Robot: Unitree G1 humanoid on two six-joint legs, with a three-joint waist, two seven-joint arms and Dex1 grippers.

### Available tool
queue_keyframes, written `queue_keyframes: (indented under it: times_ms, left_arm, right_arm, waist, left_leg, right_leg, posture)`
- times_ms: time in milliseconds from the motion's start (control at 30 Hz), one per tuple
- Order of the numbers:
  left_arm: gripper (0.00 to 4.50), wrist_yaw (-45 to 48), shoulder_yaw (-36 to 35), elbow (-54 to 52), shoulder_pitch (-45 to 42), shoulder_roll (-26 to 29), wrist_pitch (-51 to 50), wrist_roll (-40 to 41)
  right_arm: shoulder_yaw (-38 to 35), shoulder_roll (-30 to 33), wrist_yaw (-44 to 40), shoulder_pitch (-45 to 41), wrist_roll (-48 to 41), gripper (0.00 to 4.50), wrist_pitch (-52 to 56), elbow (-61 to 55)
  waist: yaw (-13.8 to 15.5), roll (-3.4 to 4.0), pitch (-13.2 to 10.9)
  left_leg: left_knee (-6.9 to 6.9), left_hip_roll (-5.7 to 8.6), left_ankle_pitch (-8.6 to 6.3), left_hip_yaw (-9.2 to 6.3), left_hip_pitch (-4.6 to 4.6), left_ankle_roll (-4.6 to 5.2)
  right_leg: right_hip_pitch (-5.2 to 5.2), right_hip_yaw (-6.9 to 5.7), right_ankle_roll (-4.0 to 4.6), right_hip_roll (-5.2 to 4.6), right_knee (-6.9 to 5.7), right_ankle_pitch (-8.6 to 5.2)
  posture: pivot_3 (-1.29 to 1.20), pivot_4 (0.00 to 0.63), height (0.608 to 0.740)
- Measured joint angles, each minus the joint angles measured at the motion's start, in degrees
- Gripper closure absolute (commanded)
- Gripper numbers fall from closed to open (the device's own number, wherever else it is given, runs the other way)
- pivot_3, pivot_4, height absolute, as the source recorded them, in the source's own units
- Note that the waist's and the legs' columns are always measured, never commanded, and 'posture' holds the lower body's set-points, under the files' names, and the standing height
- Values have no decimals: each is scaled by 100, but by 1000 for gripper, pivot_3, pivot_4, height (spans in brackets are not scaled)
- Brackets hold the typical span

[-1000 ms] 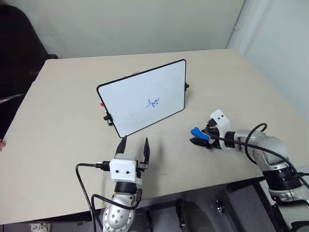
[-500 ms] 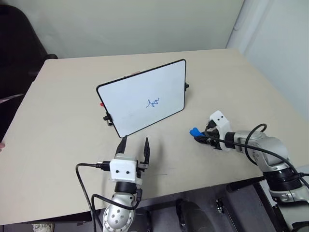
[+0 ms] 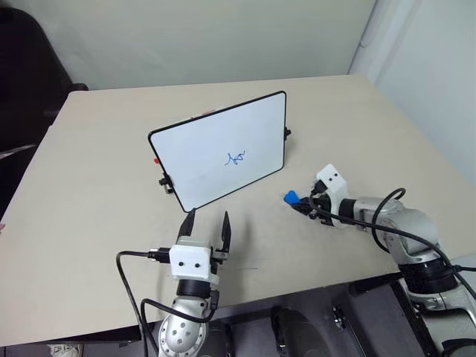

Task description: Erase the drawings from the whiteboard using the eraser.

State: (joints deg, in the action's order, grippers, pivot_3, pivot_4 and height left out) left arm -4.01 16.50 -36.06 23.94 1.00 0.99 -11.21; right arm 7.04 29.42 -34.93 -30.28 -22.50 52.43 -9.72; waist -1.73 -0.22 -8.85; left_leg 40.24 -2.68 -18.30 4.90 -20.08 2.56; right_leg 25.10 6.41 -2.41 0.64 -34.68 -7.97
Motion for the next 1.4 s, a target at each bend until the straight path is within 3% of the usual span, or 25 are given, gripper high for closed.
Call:
queue_keyframes:
  times_ms: [200, 667, 1400]
  left_arm:
    - [1077, 18, 7, 5, -29, 6, 0, 21]
    - [1077, -8, 6, 5, -31, 4, 0, 42]
    - [1077, -4, -7, -188, 118, 9, -2, 5]
  right_arm:
    - [-64, -1154, 542, -705, 369, 4100, -1323, 424]
    - [469, -2209, 655, -1207, 1092, 4100, -2535, 1646]
    - [1220, -2496, 353, -1114, 1818, 4100, -2636, 2257]
  waist:
    - [-16, 0, 0]
    - [17, -1, 1]
    - [-28, -1, 1]
  left_leg:
    - [-4, -6, 3, -9, 3, -1]
    - [-4, -5, -11, -5, -3, -8]
    - [-5, -15, -3, -4, 1, -22]
  right_leg:
    - [8, -5, 36, 4, -18, 17]
    - [13, -8, 45, -4, -13, -4]
    - [16, -9, 69, 2, -23, 18]
  posture:
    - [0, 150, 731]
    - [0, 150, 731]
    - [0, 150, 731]
